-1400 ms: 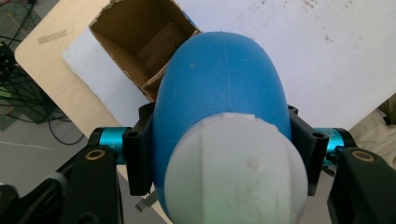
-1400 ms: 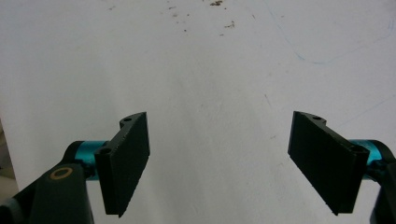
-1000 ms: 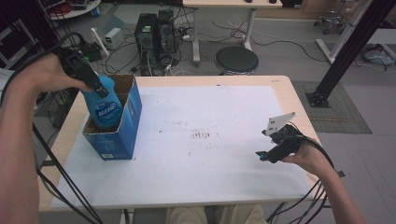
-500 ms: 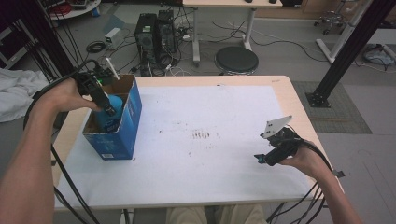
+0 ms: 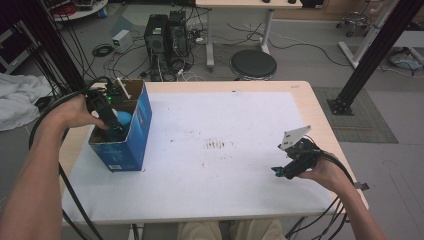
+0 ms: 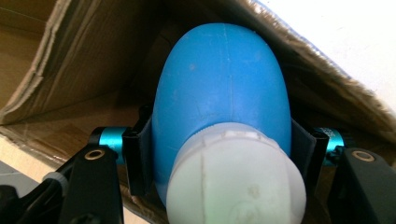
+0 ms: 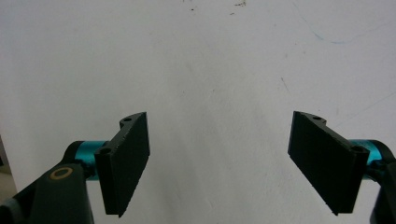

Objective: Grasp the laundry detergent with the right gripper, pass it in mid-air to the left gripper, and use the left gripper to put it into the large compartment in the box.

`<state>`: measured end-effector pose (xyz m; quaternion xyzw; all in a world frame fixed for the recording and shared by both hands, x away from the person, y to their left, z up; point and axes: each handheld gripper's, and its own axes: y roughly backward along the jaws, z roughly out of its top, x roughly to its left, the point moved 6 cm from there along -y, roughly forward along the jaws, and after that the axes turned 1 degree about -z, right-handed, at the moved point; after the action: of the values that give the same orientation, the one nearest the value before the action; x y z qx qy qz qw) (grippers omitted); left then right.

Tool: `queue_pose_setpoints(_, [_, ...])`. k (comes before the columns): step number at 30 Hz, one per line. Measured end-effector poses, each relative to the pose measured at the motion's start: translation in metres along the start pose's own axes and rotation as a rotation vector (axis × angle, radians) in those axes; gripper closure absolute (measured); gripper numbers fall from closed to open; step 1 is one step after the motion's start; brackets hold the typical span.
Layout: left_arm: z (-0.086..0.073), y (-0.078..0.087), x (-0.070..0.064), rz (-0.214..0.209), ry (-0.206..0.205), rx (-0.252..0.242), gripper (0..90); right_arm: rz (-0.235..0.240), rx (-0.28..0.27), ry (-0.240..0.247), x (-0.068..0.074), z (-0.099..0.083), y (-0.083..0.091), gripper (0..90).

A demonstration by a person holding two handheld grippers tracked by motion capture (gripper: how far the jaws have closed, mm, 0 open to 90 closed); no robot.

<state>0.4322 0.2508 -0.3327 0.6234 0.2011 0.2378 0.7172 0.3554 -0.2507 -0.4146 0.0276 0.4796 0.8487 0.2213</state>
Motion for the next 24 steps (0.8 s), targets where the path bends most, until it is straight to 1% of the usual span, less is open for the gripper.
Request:
queue_pose_setpoints(1, [-0.0005, -0.0019, -0.0005, -0.003, -0.009, 0.005, 38.1, -0.001, 0.001, 0.003, -0.0002, 0.0000, -0.0001, 20.1])
queue_pose_setpoints(4, [0.0006, -0.0029, -0.0002, -0.004, -0.020, -0.009, 38.0, -0.003, 0.002, 0.004, -0.0001, -0.0002, -0.0001, 20.1])
queue_pose_setpoints(8, [-0.0003, -0.0036, 0.0004, -0.008, -0.041, -0.007, 38.0, -0.006, 0.002, 0.002, -0.0007, -0.0006, -0.0006, 20.1])
queue_pose_setpoints(13, [-0.0010, -0.0038, -0.0011, 0.000, -0.051, -0.004, 37.9, -0.006, 0.009, 0.000, 0.0000, -0.0014, -0.0016, 20.1])
queue_pose_setpoints(24, [-0.0031, -0.0039, -0.0028, -0.001, -0.029, -0.015, 36.7, -0.011, 0.004, 0.001, 0.0004, -0.0011, -0.0009, 20.0])
